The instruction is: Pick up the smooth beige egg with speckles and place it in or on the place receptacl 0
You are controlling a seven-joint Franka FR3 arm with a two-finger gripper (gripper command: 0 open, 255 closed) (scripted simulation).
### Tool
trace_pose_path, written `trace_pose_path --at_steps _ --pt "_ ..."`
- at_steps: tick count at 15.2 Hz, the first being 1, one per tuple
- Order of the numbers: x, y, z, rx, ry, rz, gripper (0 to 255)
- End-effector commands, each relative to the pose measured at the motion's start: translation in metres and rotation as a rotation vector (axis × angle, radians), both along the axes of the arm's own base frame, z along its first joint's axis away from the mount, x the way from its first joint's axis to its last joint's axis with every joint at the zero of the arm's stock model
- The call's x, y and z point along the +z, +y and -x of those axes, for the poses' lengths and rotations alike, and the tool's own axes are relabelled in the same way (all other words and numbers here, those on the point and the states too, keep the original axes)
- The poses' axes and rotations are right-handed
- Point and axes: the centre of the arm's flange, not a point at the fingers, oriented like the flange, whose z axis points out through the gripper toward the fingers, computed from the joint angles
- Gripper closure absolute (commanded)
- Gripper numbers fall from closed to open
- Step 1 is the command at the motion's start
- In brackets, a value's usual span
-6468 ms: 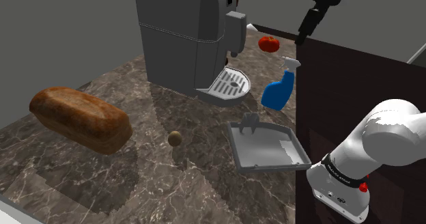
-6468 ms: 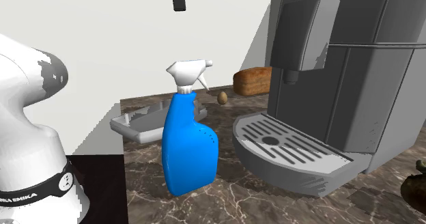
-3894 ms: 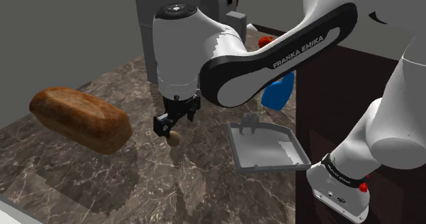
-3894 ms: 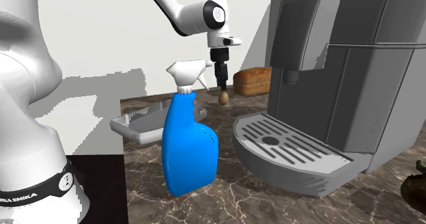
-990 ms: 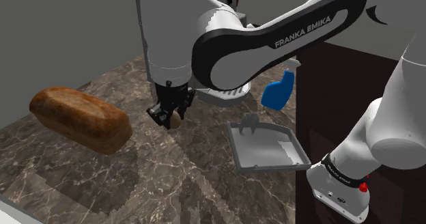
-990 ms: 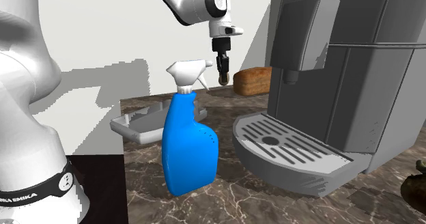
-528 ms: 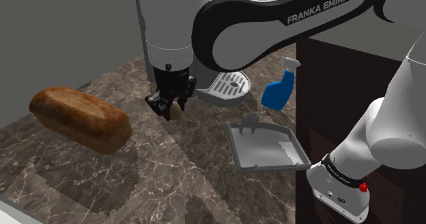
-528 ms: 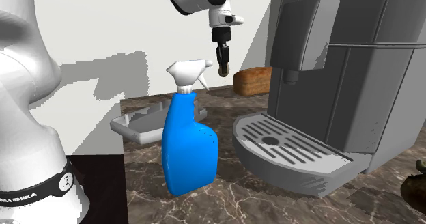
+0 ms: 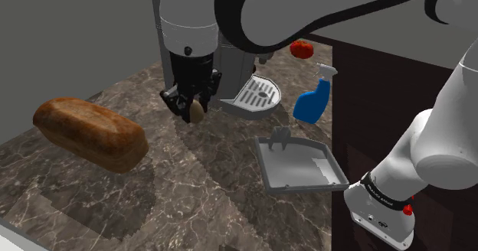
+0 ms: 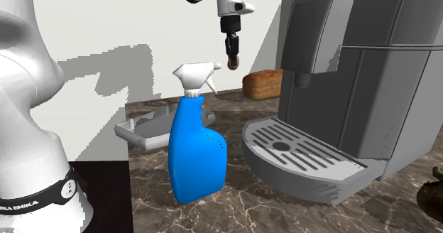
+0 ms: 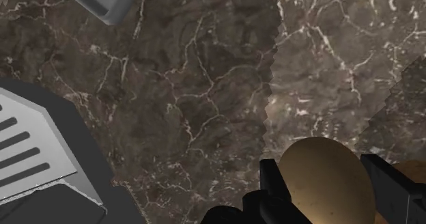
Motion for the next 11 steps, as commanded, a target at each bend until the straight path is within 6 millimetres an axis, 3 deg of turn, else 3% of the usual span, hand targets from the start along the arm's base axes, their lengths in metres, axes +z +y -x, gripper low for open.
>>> trace_pose_path --at_steps 1,11 --pt "0.003 -0.009 0.009 0.000 0.000 0.000 255" --pt "0.004 -0.107 0.099 0.000 0.000 0.000 255"
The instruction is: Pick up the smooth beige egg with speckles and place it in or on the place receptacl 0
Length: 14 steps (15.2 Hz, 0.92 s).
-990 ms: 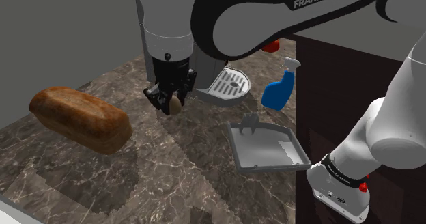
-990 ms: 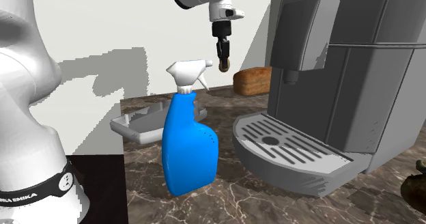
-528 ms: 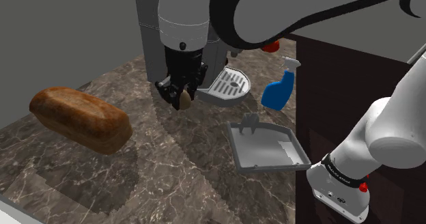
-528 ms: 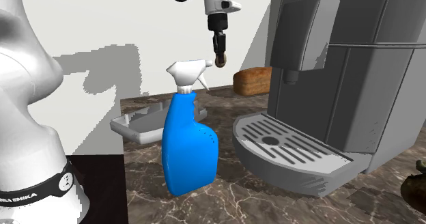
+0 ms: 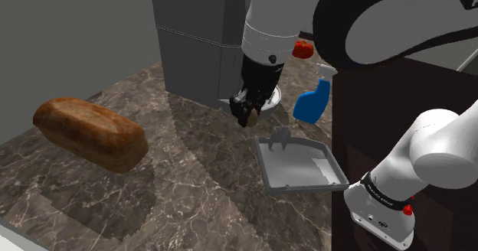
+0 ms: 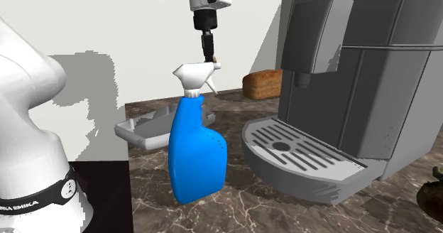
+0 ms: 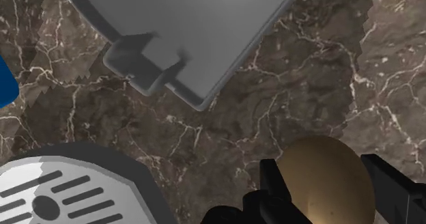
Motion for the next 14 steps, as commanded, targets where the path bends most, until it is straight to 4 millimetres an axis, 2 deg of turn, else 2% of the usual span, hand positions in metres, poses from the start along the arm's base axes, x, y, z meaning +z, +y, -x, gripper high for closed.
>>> trace_pose_path --at_steps 1,12,14 --pt "-0.001 -0.021 0.020 -0.001 0.000 -0.002 255" --pt "0.000 -0.130 0.119 -0.001 0.000 -0.002 255" --pt "-0.011 -0.130 0.119 -0.001 0.000 -0.002 255"
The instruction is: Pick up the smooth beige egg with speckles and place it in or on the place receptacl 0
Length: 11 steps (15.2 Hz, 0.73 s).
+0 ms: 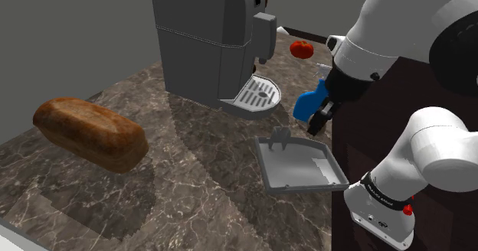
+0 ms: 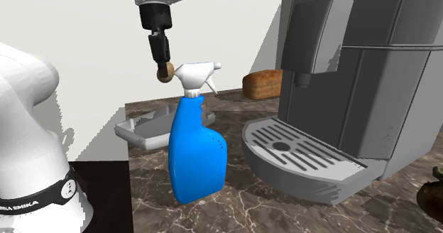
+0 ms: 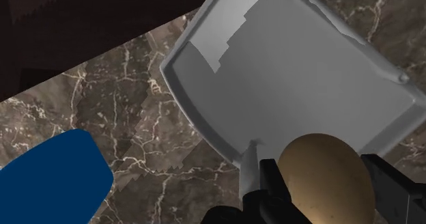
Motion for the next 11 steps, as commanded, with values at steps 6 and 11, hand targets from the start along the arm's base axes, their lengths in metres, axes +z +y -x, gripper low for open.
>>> trace_pose_path --at_steps 6,11 --pt "-0.036 -0.002 0.001 0.000 0.000 0.000 255" --pt "-0.066 -0.002 0.001 0.000 0.000 0.000 255"
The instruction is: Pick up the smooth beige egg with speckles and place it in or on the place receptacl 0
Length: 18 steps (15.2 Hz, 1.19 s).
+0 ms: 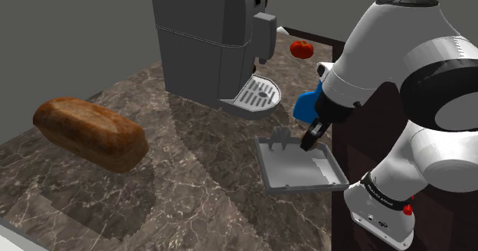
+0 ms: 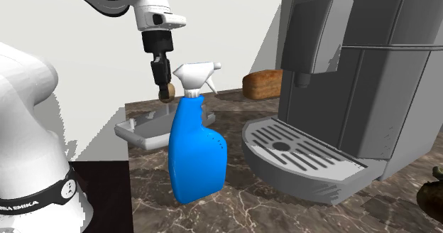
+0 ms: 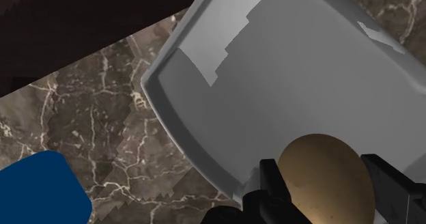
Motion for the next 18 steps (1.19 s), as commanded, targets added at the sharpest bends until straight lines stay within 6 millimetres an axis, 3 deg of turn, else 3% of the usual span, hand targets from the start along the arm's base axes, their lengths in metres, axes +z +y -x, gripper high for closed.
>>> trace_pose_path --at_steps 1,8,9,14,18 --pt "-0.007 0.001 -0.001 0.000 -0.001 0.000 255" --pt "-0.007 0.001 -0.001 0.000 -0.001 0.000 255" --pt "-0.007 0.001 -0.001 0.000 -0.001 0.000 0" --pt "-0.007 0.001 -0.001 0.000 -0.001 0.000 0" --pt "0.043 0.004 0.003 0.000 -0.001 0.000 0"
